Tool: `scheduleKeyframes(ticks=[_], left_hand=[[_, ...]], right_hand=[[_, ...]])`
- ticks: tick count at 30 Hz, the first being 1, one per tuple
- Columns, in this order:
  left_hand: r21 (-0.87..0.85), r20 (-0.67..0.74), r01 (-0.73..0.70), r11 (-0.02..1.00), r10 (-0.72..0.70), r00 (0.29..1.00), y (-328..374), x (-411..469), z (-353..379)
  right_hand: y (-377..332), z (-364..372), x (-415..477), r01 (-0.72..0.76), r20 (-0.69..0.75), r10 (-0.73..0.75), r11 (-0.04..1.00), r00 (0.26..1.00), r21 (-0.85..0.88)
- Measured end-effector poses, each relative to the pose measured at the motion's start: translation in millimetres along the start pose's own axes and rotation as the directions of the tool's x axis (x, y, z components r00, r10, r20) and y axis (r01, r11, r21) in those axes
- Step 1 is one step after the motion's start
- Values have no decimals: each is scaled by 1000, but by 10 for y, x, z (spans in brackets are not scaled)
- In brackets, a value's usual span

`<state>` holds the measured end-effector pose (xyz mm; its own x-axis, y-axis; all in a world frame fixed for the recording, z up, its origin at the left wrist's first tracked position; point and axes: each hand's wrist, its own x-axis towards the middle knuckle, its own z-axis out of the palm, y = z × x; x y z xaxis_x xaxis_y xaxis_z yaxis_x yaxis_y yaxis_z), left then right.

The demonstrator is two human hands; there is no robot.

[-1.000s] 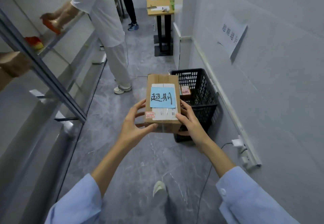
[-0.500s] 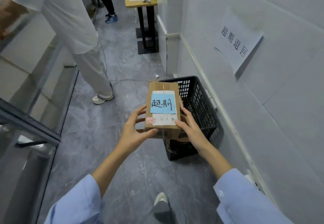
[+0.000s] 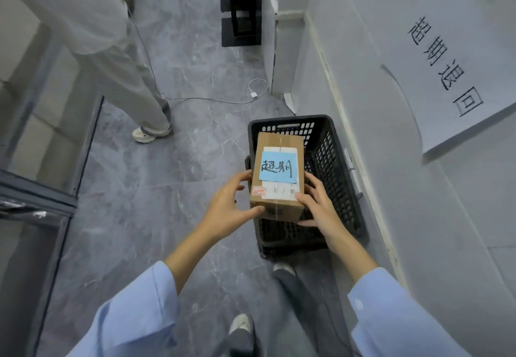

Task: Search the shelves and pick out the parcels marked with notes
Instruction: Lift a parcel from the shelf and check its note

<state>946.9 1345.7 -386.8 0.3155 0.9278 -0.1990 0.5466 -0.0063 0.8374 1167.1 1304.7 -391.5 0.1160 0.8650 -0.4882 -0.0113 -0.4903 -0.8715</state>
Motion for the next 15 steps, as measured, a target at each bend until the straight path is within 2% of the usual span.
scheduleKeyframes(ticks=[10, 15], left_hand=[[411, -24, 0, 912, 10, 1000, -258, 1270, 521], [514, -66, 41, 857, -8, 998, -464, 1699, 821]], right_hand=[[360, -884, 1704, -117, 1, 118, 986, 993, -117], [745, -1163, 2386, -166, -36, 162, 973, 986, -161]])
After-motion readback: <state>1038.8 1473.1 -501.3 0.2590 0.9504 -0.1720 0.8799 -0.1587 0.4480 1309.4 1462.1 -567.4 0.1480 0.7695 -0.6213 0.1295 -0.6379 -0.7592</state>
